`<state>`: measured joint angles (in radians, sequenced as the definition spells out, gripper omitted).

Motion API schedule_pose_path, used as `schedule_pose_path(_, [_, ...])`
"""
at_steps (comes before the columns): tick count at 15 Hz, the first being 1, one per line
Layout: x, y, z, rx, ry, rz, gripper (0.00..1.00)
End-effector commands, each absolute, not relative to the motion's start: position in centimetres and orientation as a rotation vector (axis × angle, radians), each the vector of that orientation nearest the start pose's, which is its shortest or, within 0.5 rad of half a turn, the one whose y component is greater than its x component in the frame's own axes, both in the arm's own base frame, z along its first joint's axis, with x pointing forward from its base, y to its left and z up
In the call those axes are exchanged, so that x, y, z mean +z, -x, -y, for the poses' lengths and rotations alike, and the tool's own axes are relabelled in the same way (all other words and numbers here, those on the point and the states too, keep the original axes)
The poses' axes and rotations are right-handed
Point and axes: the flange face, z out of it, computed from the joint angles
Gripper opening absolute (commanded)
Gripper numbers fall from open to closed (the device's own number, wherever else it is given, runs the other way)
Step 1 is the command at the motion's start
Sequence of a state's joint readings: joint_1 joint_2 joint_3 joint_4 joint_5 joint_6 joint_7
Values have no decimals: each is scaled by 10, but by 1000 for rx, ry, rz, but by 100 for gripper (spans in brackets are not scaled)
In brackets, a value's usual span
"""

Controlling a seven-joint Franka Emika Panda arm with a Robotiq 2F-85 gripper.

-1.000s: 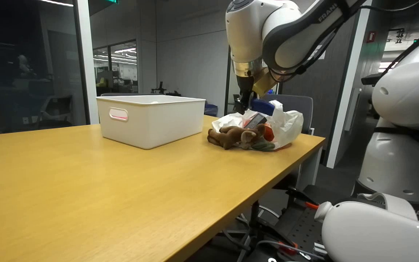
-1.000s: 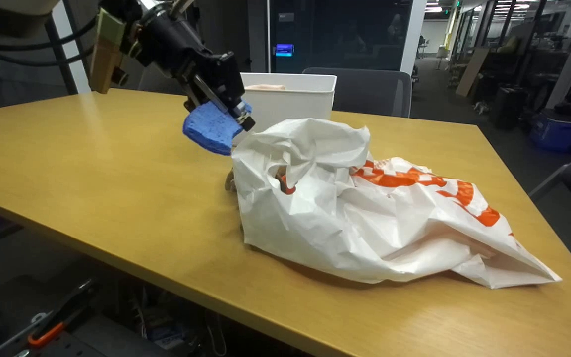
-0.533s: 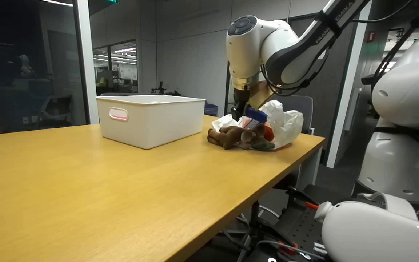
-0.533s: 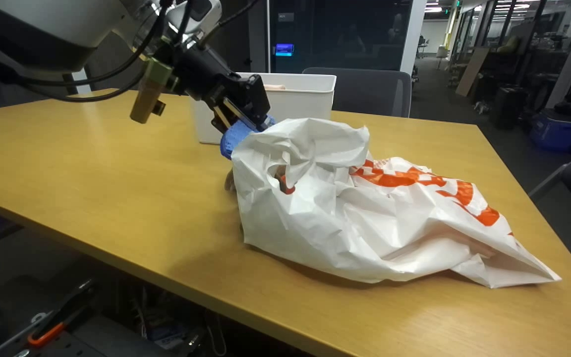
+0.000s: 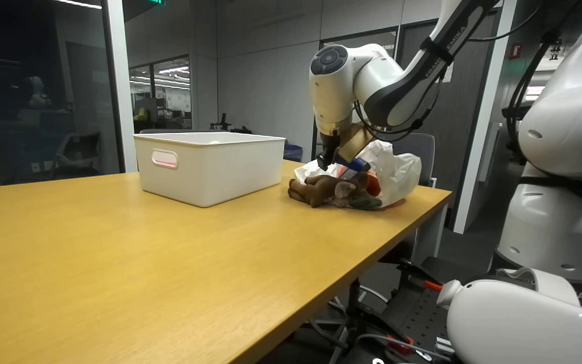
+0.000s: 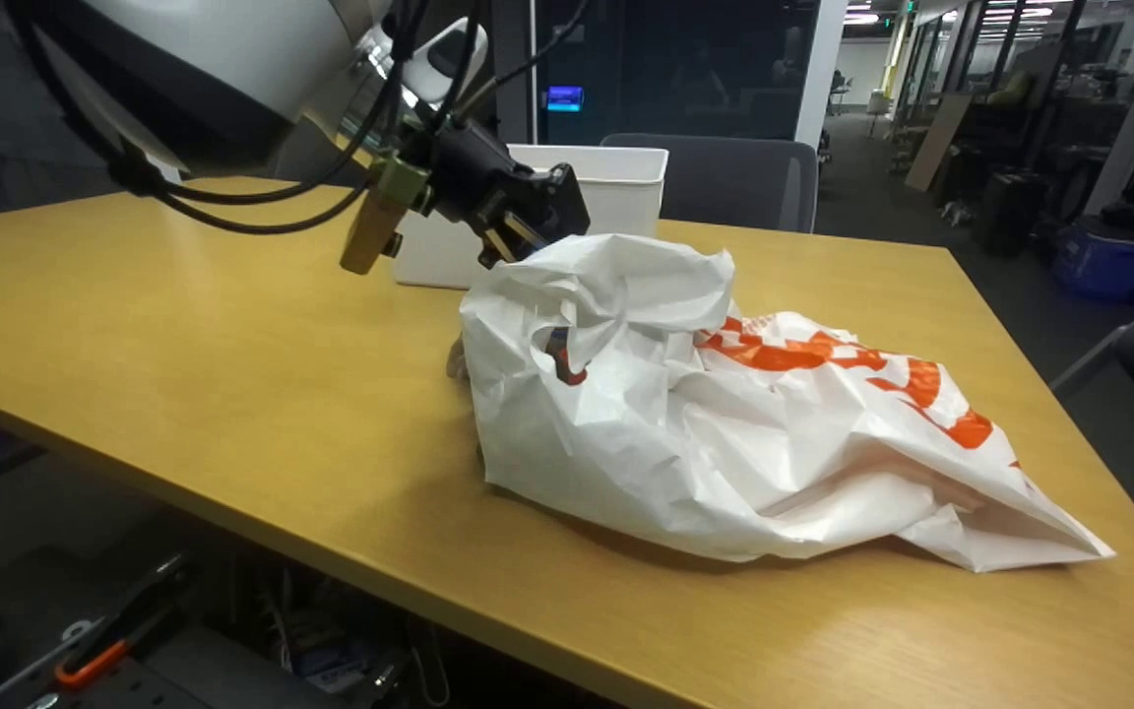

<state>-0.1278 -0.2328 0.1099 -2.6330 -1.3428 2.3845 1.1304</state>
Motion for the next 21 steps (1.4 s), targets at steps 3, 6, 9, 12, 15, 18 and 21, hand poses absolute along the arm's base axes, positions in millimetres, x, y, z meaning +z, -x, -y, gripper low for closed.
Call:
schedule_pose_path(3, [296,-421,64,461,-2234,180,2])
schedule_pose_path(6, [292,-419,79,447,-2207,227,33])
schedule_pose_path(9, [295,-419,72,472,-2248,254,57])
schedule_pose_path(12, [303,-420,54,537,-2321,272,79])
schedule_pose_path(15, [316,-420,33,627,-2350,251,99])
schedule_pose_path(18, [325,-422,21,675,-2347,231,100])
schedule_pose_path(21, [333,-419,3,696,-2477,240,100])
